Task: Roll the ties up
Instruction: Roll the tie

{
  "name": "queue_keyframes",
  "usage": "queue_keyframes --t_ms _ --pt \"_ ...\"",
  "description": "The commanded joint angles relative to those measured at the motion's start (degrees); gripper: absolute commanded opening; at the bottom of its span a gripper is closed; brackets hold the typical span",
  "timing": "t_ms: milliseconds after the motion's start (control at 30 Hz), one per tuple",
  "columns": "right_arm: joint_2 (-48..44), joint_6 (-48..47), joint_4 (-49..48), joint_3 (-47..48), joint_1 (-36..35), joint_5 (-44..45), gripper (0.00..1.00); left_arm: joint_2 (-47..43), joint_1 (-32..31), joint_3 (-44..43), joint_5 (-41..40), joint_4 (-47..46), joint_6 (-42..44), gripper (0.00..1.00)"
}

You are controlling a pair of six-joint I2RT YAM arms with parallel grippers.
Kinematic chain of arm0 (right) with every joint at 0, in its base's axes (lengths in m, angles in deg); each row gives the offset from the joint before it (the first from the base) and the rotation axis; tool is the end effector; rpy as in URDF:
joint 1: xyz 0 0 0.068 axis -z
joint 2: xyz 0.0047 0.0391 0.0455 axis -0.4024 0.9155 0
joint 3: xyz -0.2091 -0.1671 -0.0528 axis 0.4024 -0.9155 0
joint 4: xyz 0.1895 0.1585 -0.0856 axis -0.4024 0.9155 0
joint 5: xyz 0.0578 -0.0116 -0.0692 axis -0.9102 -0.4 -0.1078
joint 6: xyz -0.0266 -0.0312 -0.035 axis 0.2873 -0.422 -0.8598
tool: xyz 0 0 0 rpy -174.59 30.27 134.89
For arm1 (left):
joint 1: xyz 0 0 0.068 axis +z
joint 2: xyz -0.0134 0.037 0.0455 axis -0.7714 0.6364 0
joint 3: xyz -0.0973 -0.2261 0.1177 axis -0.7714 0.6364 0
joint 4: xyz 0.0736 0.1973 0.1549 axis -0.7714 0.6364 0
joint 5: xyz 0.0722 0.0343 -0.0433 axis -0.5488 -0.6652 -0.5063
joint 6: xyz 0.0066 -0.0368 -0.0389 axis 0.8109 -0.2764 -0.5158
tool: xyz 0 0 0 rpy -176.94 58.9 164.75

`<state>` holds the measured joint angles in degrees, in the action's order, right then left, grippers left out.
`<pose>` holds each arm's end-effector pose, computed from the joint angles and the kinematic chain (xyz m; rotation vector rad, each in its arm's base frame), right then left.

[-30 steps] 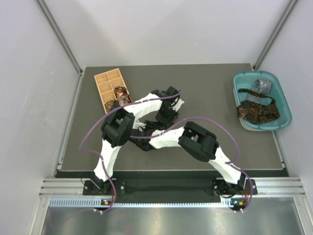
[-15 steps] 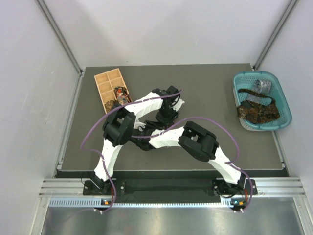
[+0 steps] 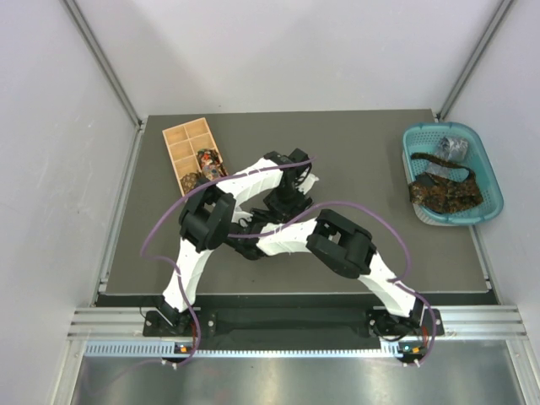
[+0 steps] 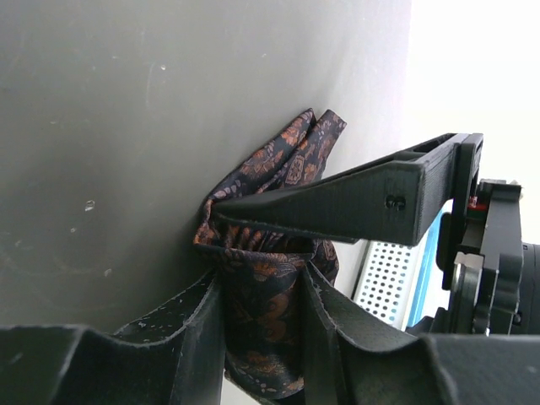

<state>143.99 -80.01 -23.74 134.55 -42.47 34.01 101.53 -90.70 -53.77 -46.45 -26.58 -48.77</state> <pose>0.2107 0.3985 0.1011 -1.1491 1.8157 -1.0099 0.3398 -0.2929 0.1704 1.1284 2.7976 -0.2477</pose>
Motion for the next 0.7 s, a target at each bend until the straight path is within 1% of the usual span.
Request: queue_keyframes --t_ms 0,100,233,367,467,567,600,633,667 --pt "2.98 -1.19 7.80 0.40 2.39 -2.18 0.32 -1.61 -0.11 -1.36 -0.48 -1.84 -0.17 0.84" --pt "3.15 -1.37 7.80 0.66 2.39 -2.09 0.32 -3.54 -0.29 1.01 -1.36 -7.02 -0.26 0.88" --pt "3.15 -1.46 7.80 0.66 2.39 -2.26 0.32 -3.64 -0.55 2.25 -2.07 -11.61 -0.35 0.90" --pt "2.89 -1.54 7.71 0.57 2.38 -2.53 0.33 -2.06 -0.99 1.90 -3.29 -13.29 0.00 0.90" --pt "2.62 -1.63 7.71 0.75 2.30 -2.70 0.34 0.22 -0.91 1.46 -5.83 -11.97 -0.61 0.83" --pt "2.27 -1.81 7.80 0.66 2.38 -2.70 0.34 0.84 -0.91 2.16 -6.28 -10.92 -0.70 0.70" --pt "2.27 -1.81 7.80 0.57 2.30 -2.70 0.34 0.93 -0.91 2.68 -6.28 -10.65 -0.78 0.65" --pt "2.27 -1.89 7.80 0.40 2.30 -2.79 0.35 1.02 -0.91 2.78 -6.28 -10.30 -0.87 0.53" --pt "2.19 -1.98 7.80 0.40 2.38 -2.79 0.36 1.19 -0.99 2.86 -8.02 -9.17 -0.87 0.50"
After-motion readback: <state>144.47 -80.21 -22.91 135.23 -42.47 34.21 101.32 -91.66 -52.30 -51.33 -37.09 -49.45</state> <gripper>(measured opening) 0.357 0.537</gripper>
